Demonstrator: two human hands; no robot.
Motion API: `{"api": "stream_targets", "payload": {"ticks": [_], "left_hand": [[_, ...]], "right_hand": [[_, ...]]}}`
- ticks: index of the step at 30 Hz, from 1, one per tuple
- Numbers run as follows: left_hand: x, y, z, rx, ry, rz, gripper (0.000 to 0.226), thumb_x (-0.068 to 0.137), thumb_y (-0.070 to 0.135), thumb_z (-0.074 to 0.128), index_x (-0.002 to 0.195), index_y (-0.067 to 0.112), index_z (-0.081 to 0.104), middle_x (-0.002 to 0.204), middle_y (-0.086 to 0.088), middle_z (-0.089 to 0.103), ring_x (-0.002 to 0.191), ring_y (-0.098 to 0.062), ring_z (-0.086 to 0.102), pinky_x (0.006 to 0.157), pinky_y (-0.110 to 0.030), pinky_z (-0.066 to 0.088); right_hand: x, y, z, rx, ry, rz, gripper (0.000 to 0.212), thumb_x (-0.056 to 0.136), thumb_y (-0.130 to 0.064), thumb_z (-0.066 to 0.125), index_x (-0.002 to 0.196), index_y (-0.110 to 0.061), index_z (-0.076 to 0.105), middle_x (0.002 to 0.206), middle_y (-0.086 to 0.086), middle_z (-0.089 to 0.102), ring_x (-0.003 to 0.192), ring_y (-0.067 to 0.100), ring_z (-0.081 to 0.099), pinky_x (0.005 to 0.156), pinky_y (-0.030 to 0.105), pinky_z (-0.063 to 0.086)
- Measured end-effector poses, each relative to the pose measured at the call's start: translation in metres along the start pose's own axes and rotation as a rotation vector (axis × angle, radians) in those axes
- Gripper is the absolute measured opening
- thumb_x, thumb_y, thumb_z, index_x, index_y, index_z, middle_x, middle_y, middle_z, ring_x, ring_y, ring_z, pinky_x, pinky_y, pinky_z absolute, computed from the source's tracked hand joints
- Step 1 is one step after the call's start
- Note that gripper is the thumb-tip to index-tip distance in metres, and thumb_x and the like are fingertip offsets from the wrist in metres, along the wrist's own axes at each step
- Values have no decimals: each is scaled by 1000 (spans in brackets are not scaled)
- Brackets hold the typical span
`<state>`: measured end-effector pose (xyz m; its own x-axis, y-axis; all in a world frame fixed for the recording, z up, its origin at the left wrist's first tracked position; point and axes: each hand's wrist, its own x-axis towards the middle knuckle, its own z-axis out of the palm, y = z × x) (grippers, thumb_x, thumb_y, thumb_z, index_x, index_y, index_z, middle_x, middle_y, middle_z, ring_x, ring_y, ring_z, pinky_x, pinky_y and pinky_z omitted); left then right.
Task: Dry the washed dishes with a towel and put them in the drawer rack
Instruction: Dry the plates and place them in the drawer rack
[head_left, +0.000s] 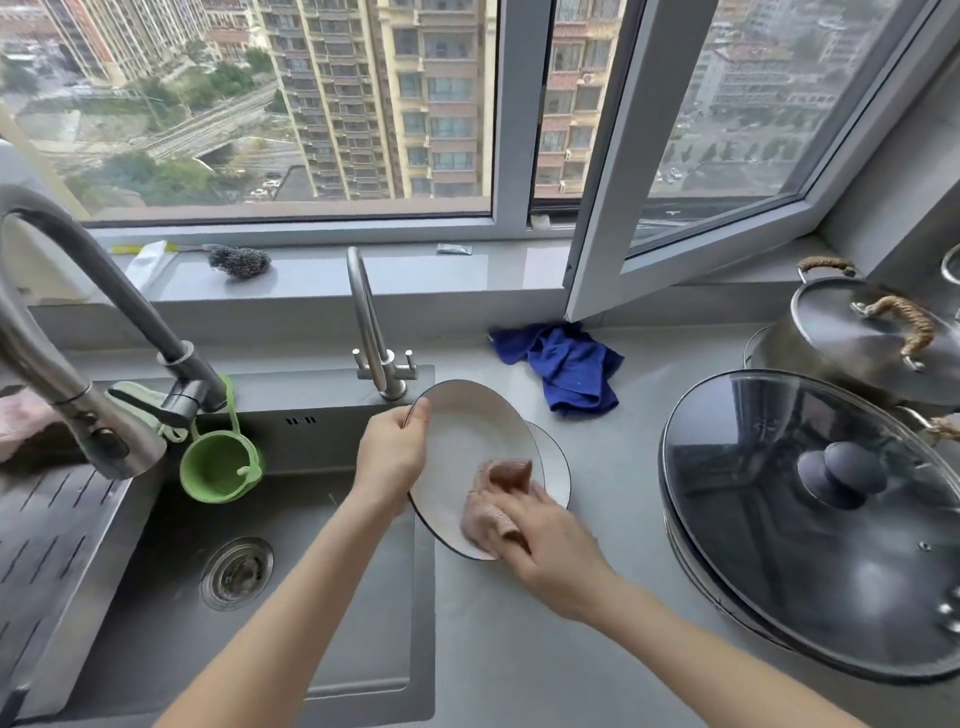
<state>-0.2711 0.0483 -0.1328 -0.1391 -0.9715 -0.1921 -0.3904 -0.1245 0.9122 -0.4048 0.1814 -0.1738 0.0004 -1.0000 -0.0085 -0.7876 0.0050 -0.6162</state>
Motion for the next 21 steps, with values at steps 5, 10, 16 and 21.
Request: {"api": "stream_targets", "payload": {"ticks": [5,10,16,21], "left_hand": [[-18,6,-1,77,-33,56,44,99,27,45,60,19,25,55,6,18,48,-11,16,43,-23,11],[-15,15,-1,-44,-44,-9,38,99,27,46,79,1,65,67,-7,58,61,-15,49,59,-28,39],[-17,-7,-9,-65,-89,-81,35,98,32,46,68,14,44,65,-5,36,65,-16,33,60,-28,26],[-22,-17,-30,-64,-214,-141,50,62,68,49,87,25,47,86,-1,40,78,-18,36,72,-33,26]], "right_hand": [[48,24,-7,-127,107,-54,66,89,-45,22,150,-20,25,158,-1,20,146,13,3,118,50,9],[62,-48,6,197,136,-63,64,92,-46,21,146,-22,-2,159,5,-6,145,14,-17,119,32,-8],[-8,-60,-3,341,-206,-128,56,98,-37,27,151,-30,11,158,-17,1,144,-2,-8,118,21,0],[-30,7,-16,-322,-20,-256,54,82,-27,37,132,-20,55,143,1,49,134,21,45,114,45,17]]}}
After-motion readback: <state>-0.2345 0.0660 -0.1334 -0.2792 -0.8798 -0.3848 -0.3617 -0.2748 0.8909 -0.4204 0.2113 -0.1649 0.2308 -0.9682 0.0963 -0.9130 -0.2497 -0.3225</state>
